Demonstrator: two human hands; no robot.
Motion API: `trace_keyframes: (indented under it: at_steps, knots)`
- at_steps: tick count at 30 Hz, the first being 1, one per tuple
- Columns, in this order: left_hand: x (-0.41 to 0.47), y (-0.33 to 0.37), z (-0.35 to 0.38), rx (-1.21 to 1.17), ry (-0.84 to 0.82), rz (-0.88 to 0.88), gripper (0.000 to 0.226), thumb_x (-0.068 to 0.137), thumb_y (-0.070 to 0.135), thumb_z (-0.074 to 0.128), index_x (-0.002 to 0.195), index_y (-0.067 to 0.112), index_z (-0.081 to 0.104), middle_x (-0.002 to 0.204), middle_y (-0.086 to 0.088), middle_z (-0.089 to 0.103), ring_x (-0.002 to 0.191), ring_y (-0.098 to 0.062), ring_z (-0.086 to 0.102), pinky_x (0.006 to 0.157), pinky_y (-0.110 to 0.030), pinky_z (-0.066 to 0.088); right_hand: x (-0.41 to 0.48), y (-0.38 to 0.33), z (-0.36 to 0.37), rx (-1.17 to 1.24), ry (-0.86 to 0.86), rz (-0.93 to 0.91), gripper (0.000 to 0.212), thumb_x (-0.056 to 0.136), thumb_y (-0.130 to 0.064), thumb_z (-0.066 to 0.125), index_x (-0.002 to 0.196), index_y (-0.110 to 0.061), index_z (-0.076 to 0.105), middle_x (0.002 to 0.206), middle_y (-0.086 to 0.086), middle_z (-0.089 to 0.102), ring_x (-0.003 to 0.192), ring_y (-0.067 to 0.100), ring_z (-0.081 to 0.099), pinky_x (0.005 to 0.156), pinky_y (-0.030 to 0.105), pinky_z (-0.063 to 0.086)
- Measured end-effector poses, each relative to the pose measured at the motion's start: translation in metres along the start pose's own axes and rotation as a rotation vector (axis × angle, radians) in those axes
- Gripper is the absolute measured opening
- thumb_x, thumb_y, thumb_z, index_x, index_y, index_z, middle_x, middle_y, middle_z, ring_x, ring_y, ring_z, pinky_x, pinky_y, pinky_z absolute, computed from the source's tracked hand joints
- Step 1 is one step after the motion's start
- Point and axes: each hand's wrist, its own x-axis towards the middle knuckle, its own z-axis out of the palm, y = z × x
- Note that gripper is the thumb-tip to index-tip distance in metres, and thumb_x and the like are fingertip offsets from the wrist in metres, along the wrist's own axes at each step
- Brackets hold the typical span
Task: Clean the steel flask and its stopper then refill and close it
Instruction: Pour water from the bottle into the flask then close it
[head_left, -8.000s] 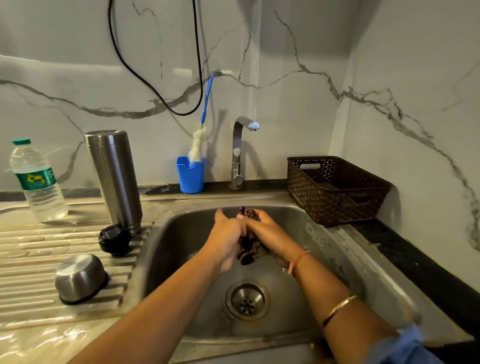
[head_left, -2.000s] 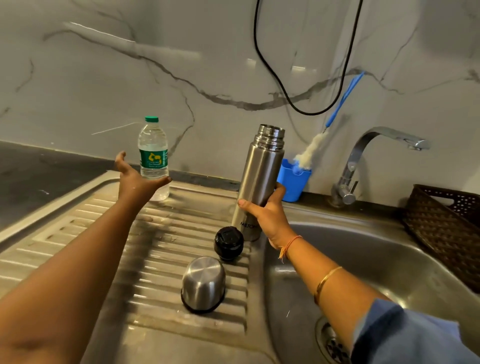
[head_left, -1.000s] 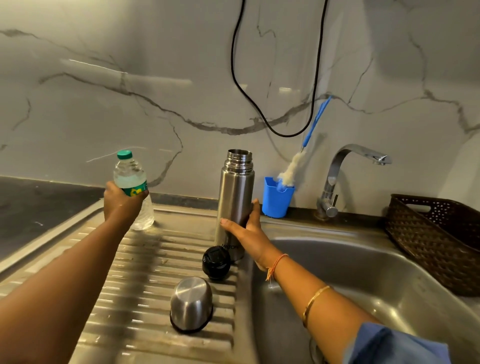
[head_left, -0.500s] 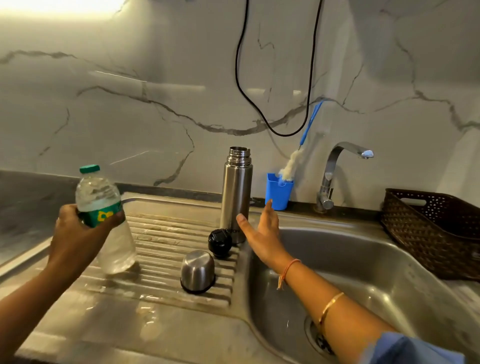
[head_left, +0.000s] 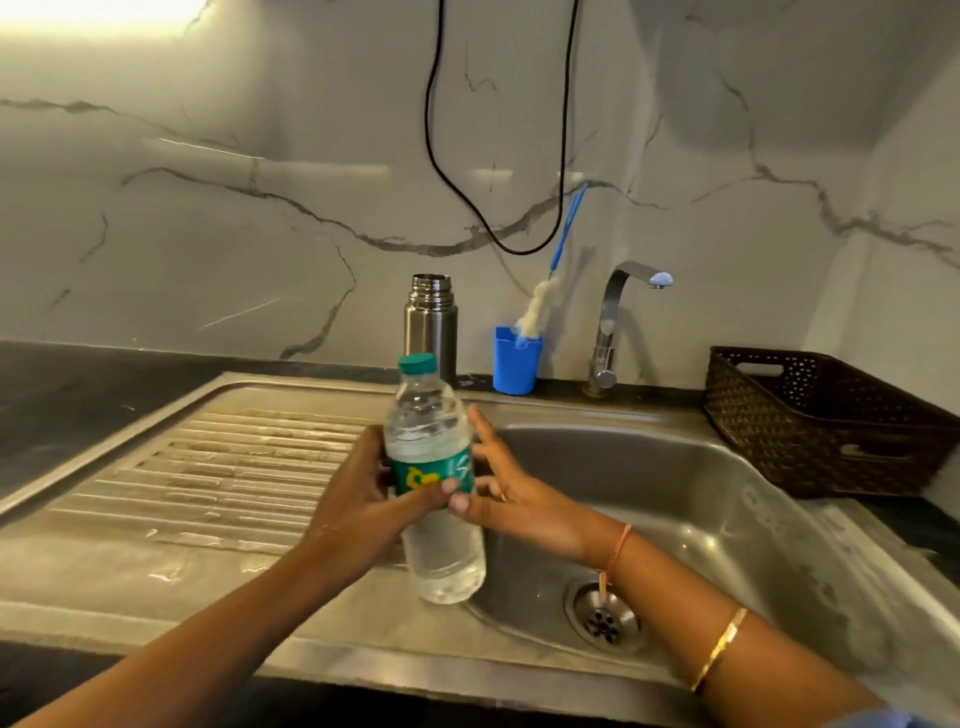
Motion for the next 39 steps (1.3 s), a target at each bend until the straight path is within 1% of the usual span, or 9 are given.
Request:
trace_keyframes:
  at_steps: [3,6,12,14,19,26,31,36,39]
  knots:
    - [0.011,0.006,0.032,-0.172,-0.129,-0.033,0.082,0.042,0.057,0.086,0.113,0.031,0.054,0.109,0.004,0.069,0.104,-0.012,0.065,0.086,-0.029,0.053,-0.019,0.005,-0.019,0.162,0.050,0.000,0.111,0.070,-0.055,0.070,0.149,-0.038,-0.006,0.154,-0.007,0.024,0.127,0.005,0.046,0.112,0.035,0.033]
    - [0.021,0.017,0.057,-0.236,-0.245,-0.051,0.065,0.056,0.031,0.076,0.117,0.029,0.053,0.111,0.005,0.069,0.105,-0.010,0.064,0.088,-0.025,0.052,-0.036,0.010,-0.035,0.269,0.109,-0.024,0.106,0.058,-0.062,0.078,0.143,-0.026,0.026,0.139,-0.003,0.048,0.126,0.010,0.049,0.107,0.030,0.040]
    - [0.051,0.032,0.084,-0.177,-0.428,-0.152,0.050,0.077,0.052,0.063,0.119,0.027,0.057,0.120,0.007,0.064,0.116,-0.010,0.055,0.101,-0.029,0.037,-0.052,0.023,-0.057,0.430,0.258,-0.047,0.074,0.061,-0.048,0.082,0.121,-0.014,0.055,0.109,0.005,0.068,0.101,0.020,0.065,0.085,0.031,0.051]
    - [0.064,0.038,0.093,-0.217,-0.409,-0.140,0.054,0.079,0.061,0.053,0.120,0.027,0.058,0.121,0.007,0.062,0.116,-0.009,0.053,0.099,-0.030,0.035,-0.055,0.028,-0.061,0.443,0.317,-0.044,0.062,0.063,-0.039,0.078,0.115,-0.013,0.057,0.100,0.003,0.070,0.092,0.017,0.066,0.079,0.028,0.052]
    - [0.096,0.057,0.099,-0.498,-0.405,-0.157,0.035,0.093,0.028,0.044,0.122,0.013,0.058,0.113,-0.006,0.068,0.102,-0.017,0.064,0.088,-0.033,0.055,-0.053,0.033,-0.061,0.430,0.347,-0.006,0.057,0.068,-0.028,0.074,0.119,-0.014,0.053,0.103,0.000,0.070,0.096,0.015,0.066,0.082,0.027,0.052]
    - [0.111,0.049,0.107,-0.471,-0.440,-0.142,0.024,0.096,0.013,0.045,0.108,0.005,0.064,0.096,-0.007,0.072,0.089,-0.014,0.069,0.080,-0.026,0.057,-0.049,0.040,-0.060,0.327,0.430,0.020,0.053,0.071,-0.025,0.073,0.119,-0.019,0.052,0.109,0.005,0.069,0.100,0.019,0.066,0.090,0.035,0.053]
    - [0.112,0.047,0.115,-0.375,-0.382,-0.085,0.024,0.082,0.023,0.057,0.098,0.008,0.066,0.094,-0.006,0.072,0.088,-0.016,0.068,0.085,-0.030,0.055,-0.047,0.045,-0.058,0.203,0.543,0.025,0.052,0.073,-0.028,0.077,0.119,-0.023,0.053,0.110,0.001,0.068,0.100,0.014,0.066,0.093,0.037,0.052]
    - [0.107,0.047,0.123,-0.356,-0.223,-0.108,0.044,0.059,0.032,0.075,0.090,0.015,0.050,0.096,-0.014,0.065,0.092,-0.025,0.063,0.090,-0.040,0.050,-0.049,0.045,-0.059,-0.105,0.699,0.055,0.048,0.070,-0.036,0.081,0.108,-0.026,0.054,0.098,-0.009,0.069,0.087,0.001,0.066,0.081,0.024,0.055]
    - [0.104,0.044,0.132,-0.295,-0.205,-0.064,0.031,0.081,0.028,0.066,0.103,0.020,0.045,0.105,-0.006,0.063,0.092,-0.017,0.064,0.081,-0.029,0.053,-0.050,0.047,-0.060,-0.208,0.705,0.100,0.053,0.065,-0.042,0.082,0.106,-0.027,0.052,0.097,-0.010,0.069,0.088,0.002,0.065,0.080,0.026,0.054]
